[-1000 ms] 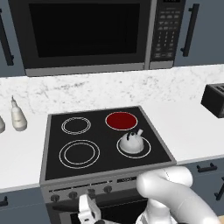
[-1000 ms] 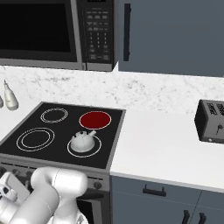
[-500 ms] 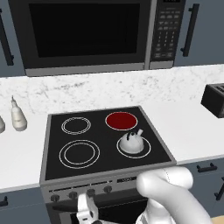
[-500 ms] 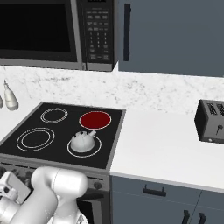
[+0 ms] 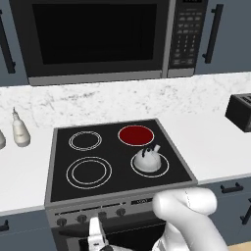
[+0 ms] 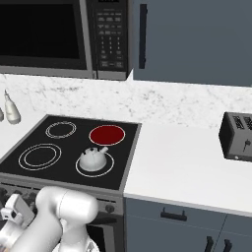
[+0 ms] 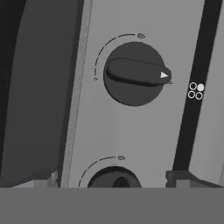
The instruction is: Turn off the rear right burner of the stove.
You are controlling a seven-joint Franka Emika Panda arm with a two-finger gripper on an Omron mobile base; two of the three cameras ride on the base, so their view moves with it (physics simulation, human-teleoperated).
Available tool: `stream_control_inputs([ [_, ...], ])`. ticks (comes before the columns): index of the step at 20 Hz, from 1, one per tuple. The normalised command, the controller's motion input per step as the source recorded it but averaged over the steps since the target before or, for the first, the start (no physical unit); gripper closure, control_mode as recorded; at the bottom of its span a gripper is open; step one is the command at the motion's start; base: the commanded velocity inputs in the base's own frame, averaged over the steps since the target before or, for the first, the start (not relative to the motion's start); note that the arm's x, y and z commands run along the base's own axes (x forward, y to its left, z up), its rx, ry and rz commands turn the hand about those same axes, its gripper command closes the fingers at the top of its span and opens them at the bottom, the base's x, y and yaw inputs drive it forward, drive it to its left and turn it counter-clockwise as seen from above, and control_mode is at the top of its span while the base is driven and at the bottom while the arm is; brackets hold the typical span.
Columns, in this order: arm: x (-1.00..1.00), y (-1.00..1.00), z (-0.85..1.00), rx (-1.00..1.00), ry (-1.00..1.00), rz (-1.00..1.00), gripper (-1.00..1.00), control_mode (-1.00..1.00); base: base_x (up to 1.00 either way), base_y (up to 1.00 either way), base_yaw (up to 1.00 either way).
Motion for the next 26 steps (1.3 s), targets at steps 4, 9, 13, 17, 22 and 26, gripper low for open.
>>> stream_control_inputs([
  [4, 0.0, 0.34, -0.15, 0.18, -0.01, 0.0, -1.0, -1.0, 0.0, 0.0, 0.0],
  [9, 0.01, -0.03, 0.02, 0.13, 0.0, 0.0, -1.0, -1.0, 0.0, 0.0, 0.0],
  [13, -0.06, -0.44, 0.14, 0.18, -0.03, 0.0, -1.0, -1.0, 0.0, 0.0, 0.0],
  [17, 0.05, -0.06, 0.05, 0.04, 0.01, 0.0, -1.0, -1.0, 0.0, 0.0, 0.0],
  [22, 0.25, -0.04, 0.17, 0.07, 0.02, 0.0, -1.0, -1.0, 0.0, 0.0, 0.0],
  [26, 0.11, 0.0, 0.0, 0.02, 0.05, 0.0, -1.0, -1.0, 0.0, 0.0, 0.0],
])
